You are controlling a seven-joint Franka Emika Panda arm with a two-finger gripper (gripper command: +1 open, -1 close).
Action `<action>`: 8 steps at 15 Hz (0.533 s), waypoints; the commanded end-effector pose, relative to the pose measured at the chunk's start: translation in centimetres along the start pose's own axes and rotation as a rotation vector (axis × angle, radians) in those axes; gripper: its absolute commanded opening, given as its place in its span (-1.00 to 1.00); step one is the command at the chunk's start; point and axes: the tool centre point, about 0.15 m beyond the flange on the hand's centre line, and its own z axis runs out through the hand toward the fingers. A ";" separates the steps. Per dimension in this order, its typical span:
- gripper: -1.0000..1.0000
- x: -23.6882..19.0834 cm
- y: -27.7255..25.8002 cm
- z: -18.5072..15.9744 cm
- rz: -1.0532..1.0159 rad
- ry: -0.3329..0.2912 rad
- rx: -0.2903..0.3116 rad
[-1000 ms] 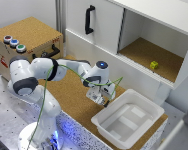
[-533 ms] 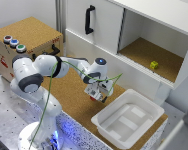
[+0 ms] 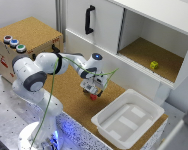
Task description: Take off the purple block that is on top of the other one
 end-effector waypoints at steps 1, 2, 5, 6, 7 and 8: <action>-1.00 0.1 1.7 -2.3 0.053 -0.028 -0.029; -1.00 0.0 2.5 -2.4 0.066 -0.040 -0.044; 1.00 -1.0 3.9 -3.2 0.062 -0.031 -0.123; 1.00 -1.4 4.2 -3.4 0.060 -0.031 -0.120; 1.00 -1.9 4.5 -3.5 0.055 -0.029 -0.129; 1.00 -2.2 4.7 -3.4 0.045 -0.032 -0.135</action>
